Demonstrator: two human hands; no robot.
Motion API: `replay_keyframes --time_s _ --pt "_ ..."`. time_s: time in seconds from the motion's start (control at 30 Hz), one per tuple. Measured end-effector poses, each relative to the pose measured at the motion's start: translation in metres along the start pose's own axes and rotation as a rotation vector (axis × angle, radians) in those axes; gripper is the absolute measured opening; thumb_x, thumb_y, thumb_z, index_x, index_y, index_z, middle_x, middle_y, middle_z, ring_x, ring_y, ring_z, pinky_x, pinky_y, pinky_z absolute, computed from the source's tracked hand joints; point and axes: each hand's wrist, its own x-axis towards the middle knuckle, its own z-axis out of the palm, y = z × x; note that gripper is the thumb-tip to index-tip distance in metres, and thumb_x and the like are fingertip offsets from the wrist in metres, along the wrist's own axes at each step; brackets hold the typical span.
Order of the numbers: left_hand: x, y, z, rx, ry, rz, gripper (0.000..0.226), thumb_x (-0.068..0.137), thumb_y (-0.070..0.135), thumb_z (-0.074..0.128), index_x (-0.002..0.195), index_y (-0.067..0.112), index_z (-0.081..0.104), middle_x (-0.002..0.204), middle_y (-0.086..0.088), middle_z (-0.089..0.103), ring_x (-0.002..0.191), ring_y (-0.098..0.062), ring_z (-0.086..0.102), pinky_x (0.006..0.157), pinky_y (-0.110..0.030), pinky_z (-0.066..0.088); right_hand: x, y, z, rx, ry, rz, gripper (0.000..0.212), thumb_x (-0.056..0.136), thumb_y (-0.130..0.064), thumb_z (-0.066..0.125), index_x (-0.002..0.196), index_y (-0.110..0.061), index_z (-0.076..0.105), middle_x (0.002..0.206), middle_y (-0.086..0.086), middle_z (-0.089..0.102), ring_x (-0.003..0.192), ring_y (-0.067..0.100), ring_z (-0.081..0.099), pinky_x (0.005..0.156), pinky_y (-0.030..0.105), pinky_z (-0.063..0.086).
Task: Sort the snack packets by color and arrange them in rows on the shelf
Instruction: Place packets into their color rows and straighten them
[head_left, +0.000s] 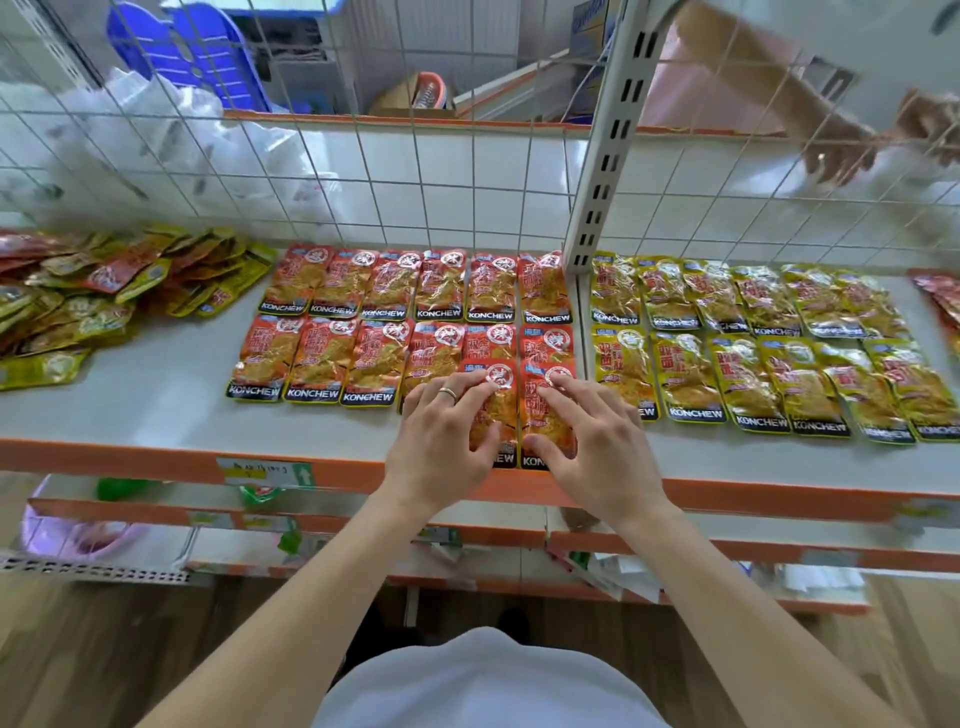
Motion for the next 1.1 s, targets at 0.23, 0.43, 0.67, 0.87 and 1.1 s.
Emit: replay_keyframes --time_s 0.23,0.43,0.67,0.87,1.1 --pt "-0.001 0.000 0.003 0.030 0.039 0.012 0.048 0.089 0.042 0.057 0.130 0.019 0.064 0.134 0.003 0.060 0.129 -0.021 0.047 0.113 -0.038 0.025 0.000 0.002 0.001 -0.005 -0.001 -0.013 0.060 0.087 -0.049 0.070 0.138 -0.019 0.057 0.144 0.001 0.055 0.135 0.021 0.046 0.111 0.041 0.035" --pt "0.000 -0.001 0.003 0.032 0.034 0.013 0.048 0.089 0.041 0.058 0.129 0.017 0.065 0.134 0.001 0.060 0.129 -0.024 0.047 0.114 -0.039 0.022 -0.001 0.002 0.002 -0.016 0.004 -0.012 0.060 0.088 -0.049 0.069 0.138 -0.019 0.057 0.144 0.001 0.054 0.135 0.021 0.045 0.111 0.042 0.035" --pt "-0.002 0.001 0.002 0.003 0.045 0.019 0.046 0.087 0.040 0.058 0.126 0.015 0.066 0.137 -0.001 0.058 0.130 -0.025 0.048 0.116 -0.038 0.019 -0.002 0.002 0.002 -0.048 0.028 -0.014 0.058 0.087 -0.051 0.069 0.136 -0.021 0.059 0.143 -0.001 0.056 0.133 0.020 0.046 0.107 0.039 0.034" --pt "-0.003 0.002 0.000 -0.057 0.113 0.061 0.049 0.093 0.043 0.048 0.129 0.013 0.061 0.151 -0.004 0.044 0.137 -0.026 0.042 0.114 -0.047 0.027 -0.004 -0.003 -0.004 0.047 0.103 -0.042 0.053 0.094 -0.049 0.053 0.139 -0.021 0.056 0.148 0.000 0.051 0.138 0.020 0.042 0.109 0.045 0.038" --pt "-0.008 0.023 -0.014 0.006 0.166 0.252 0.052 0.095 0.047 0.045 0.135 0.017 0.059 0.153 -0.007 0.044 0.137 -0.029 0.038 0.110 -0.046 0.028 -0.030 0.001 -0.037 0.049 0.205 0.068 0.058 0.095 -0.052 0.048 0.145 -0.023 0.051 0.156 -0.002 0.040 0.147 0.020 0.031 0.118 0.039 0.023"
